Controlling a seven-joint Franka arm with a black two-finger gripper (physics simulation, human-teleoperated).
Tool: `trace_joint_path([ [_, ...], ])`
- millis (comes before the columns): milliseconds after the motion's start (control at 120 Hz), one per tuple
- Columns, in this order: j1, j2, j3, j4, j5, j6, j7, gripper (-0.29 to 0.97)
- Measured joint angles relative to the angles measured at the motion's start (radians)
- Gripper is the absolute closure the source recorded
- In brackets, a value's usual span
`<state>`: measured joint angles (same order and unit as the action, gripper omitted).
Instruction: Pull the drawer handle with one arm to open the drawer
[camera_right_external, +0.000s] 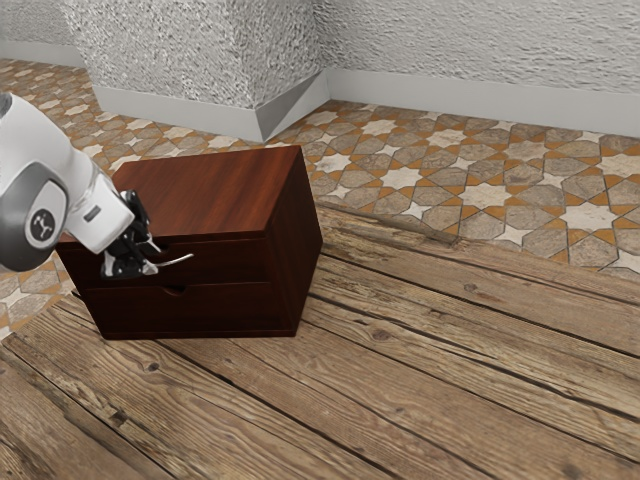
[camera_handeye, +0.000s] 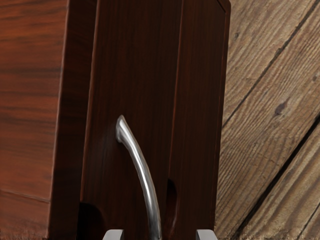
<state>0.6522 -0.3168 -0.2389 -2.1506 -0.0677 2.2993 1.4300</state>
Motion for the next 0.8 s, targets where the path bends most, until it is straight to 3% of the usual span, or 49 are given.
trace_joint_path([
  [592, 0.0, 0.021, 0.0, -0.016, 0.045, 0.007, -0.055, 0.56],
  [800, -0.001, 0.009, 0.004, -0.021, 0.044, -0.001, -0.063, 0.62],
])
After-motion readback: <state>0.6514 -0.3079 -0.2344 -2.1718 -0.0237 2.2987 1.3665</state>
